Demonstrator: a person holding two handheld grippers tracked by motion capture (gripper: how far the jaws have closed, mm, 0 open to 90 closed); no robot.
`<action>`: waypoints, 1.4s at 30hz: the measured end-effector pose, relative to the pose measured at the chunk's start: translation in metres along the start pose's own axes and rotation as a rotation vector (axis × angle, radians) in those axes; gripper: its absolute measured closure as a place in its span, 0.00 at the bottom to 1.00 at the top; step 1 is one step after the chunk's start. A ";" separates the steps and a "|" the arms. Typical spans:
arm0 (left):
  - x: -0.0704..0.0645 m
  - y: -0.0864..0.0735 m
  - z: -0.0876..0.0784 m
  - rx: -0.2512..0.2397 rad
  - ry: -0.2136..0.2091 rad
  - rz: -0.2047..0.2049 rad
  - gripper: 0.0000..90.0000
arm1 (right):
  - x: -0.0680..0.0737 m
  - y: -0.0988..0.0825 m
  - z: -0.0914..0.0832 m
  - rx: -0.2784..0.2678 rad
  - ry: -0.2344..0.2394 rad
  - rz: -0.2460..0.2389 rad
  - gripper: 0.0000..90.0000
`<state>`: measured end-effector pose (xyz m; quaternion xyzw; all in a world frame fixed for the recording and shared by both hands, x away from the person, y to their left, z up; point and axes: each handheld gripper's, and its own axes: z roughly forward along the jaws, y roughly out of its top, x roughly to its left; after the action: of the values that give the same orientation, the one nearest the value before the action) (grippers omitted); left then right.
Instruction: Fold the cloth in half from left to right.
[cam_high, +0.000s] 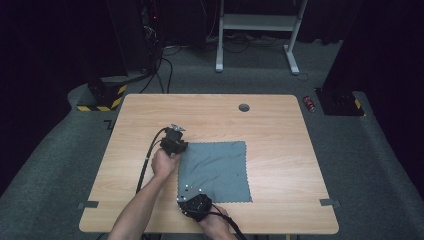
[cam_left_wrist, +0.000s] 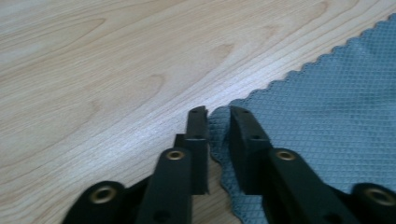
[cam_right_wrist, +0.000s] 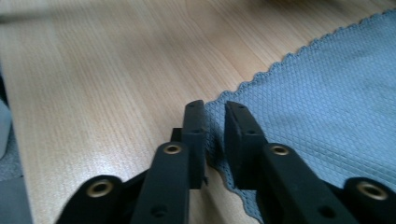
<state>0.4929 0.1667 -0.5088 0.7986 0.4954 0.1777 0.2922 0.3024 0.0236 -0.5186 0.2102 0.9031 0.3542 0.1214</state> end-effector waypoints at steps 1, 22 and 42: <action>-0.002 0.002 0.000 0.014 -0.007 0.006 0.95 | 0.001 0.001 0.000 0.007 -0.026 -0.020 0.95; 0.009 0.015 -0.022 -0.019 -0.068 -0.026 0.99 | -0.004 0.012 -0.015 -0.037 -0.011 0.008 1.00; 0.042 0.014 -0.064 -0.022 -0.032 -0.030 0.99 | 0.001 0.052 -0.021 -0.128 0.108 0.027 1.00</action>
<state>0.4847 0.2184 -0.4504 0.7905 0.5005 0.1661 0.3115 0.3095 0.0460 -0.4677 0.1949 0.8809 0.4238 0.0808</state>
